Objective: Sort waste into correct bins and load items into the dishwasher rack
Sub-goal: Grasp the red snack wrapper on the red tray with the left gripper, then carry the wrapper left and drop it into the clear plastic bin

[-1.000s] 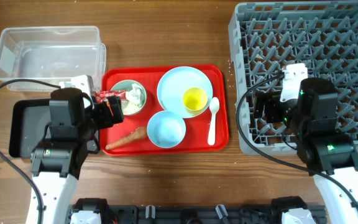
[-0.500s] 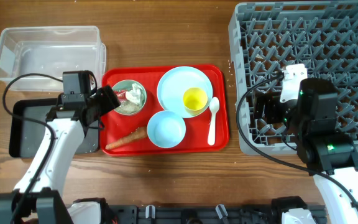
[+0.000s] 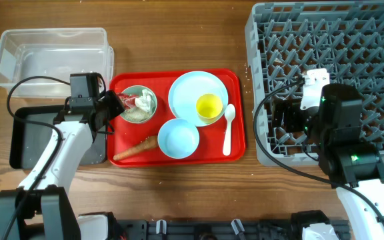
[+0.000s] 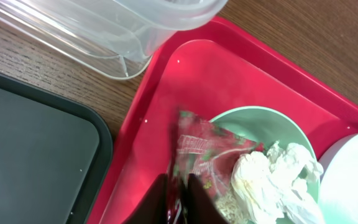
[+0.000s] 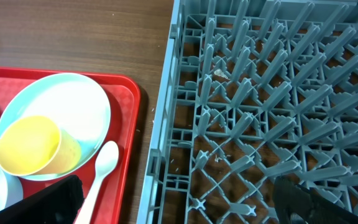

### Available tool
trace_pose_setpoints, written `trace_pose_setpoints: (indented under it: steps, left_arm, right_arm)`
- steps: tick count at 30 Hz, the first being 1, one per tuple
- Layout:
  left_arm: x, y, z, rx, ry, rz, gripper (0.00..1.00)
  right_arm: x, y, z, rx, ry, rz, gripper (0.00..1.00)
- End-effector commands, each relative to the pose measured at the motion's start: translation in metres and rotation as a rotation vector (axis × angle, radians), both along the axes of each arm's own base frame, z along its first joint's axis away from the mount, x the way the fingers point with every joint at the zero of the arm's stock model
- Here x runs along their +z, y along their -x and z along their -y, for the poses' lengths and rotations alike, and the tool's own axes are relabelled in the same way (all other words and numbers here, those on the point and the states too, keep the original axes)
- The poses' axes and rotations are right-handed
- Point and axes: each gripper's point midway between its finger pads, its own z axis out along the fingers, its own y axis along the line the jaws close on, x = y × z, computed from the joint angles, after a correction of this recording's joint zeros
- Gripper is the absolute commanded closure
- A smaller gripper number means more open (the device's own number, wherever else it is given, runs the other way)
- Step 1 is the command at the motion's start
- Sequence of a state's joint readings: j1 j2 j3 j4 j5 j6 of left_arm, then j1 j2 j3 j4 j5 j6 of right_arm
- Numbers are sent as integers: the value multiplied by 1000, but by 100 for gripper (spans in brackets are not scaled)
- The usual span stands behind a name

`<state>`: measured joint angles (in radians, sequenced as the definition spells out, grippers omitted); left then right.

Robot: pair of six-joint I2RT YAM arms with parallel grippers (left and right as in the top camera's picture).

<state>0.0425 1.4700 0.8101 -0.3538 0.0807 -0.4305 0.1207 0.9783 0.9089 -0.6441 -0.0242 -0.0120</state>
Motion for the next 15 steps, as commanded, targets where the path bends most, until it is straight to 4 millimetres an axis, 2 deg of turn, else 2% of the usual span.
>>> trace_pose_setpoints:
  steps: [1,4,6,10,13,15]
  left_arm:
    - [16,-6,0,2,10,48,96]
    - [47,-7,1,-2,10,138,96]
    - [77,-6,8,-38,34,224,96]
    - [129,-2,7,-37,18,390,96]
    - [160,-12,-14,48,-73,519,96]
    - [170,-20,-31,123,-140,568,96]
  right_arm:
    - [8,-3,3,-20,-5,18,0]
    - [8,-3,3,-20,-5,18,0]
    - [8,-3,3,-20,-5,18,0]
    - [8,-3,3,-20,-5,18,0]
    - [8,-3,3,-20,-5,17,0]
    - [8,-3,3,-20,-5,16,0]
